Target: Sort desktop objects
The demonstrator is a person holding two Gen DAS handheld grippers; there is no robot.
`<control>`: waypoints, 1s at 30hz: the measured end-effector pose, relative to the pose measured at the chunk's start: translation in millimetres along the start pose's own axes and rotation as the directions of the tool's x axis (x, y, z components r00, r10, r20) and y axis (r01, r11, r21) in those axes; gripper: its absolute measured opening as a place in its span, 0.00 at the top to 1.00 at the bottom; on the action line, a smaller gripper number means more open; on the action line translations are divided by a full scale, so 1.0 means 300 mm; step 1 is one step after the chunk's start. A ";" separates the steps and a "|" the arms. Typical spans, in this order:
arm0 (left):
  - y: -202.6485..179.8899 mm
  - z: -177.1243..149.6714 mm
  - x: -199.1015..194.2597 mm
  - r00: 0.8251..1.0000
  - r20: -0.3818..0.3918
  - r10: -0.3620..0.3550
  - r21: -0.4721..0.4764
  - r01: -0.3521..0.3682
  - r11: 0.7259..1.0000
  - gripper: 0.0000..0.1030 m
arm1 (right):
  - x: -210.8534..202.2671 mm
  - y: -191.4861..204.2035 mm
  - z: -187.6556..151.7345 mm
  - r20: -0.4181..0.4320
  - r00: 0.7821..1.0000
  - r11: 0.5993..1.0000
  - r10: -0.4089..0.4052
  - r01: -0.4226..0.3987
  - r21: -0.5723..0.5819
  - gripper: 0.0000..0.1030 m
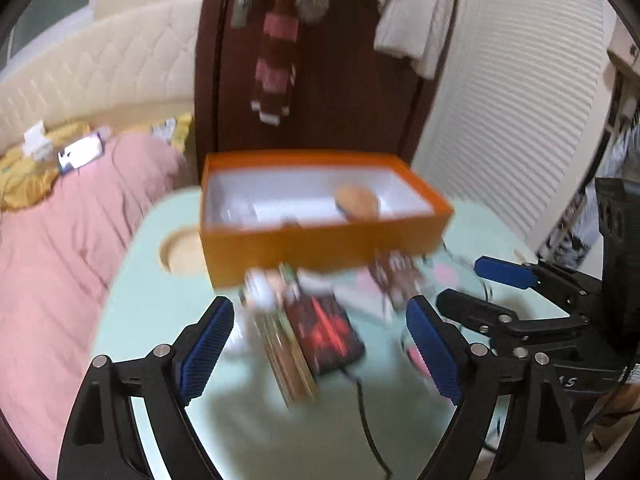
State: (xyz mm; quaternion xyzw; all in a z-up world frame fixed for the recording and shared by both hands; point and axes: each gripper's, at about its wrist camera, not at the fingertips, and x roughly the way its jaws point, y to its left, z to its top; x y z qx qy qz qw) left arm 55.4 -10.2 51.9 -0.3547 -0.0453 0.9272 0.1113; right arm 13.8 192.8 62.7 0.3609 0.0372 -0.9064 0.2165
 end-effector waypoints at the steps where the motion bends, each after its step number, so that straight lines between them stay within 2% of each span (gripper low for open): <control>1: -0.014 -0.024 -0.001 1.000 -0.006 0.003 0.008 -0.003 1.000 0.15 | 0.004 0.002 -0.023 -0.021 1.000 1.000 -0.007 0.007 0.003 0.31; 3: -0.039 -0.068 0.005 1.000 -0.019 0.013 0.023 -0.013 1.000 0.15 | 0.008 0.012 -0.078 -0.055 0.998 1.000 -0.031 0.031 -0.003 0.31; 7: -0.055 -0.121 0.027 0.998 -0.057 0.026 0.039 -0.024 0.999 0.15 | 0.006 0.033 -0.150 -0.071 0.992 0.994 -0.104 0.101 -0.045 0.31; 12: -0.037 -0.141 0.061 0.994 -0.102 0.049 0.029 -0.047 0.998 0.15 | 0.037 0.004 -0.169 -0.130 0.986 0.994 -0.107 0.107 -0.009 0.31; 15: -0.047 -0.155 0.071 0.992 -0.099 0.084 0.067 -0.077 0.995 0.11 | 0.044 0.002 -0.170 -0.133 0.985 0.994 -0.114 0.113 -0.013 0.28; 18: -0.036 -0.162 0.079 0.989 -0.094 0.112 0.069 -0.106 0.992 0.01 | 0.051 0.000 -0.170 -0.137 0.983 0.993 -0.121 0.120 -0.017 0.24; 23: -0.028 -0.177 0.075 0.993 -0.038 0.112 0.094 -0.108 0.990 0.01 | 0.059 -0.003 -0.172 -0.141 0.981 0.991 -0.133 0.132 -0.015 0.18; 30: -0.032 -0.177 0.073 0.993 -0.032 0.111 0.095 -0.107 0.990 0.01 | 0.065 -0.006 -0.176 -0.142 0.981 0.991 -0.130 0.130 -0.015 0.17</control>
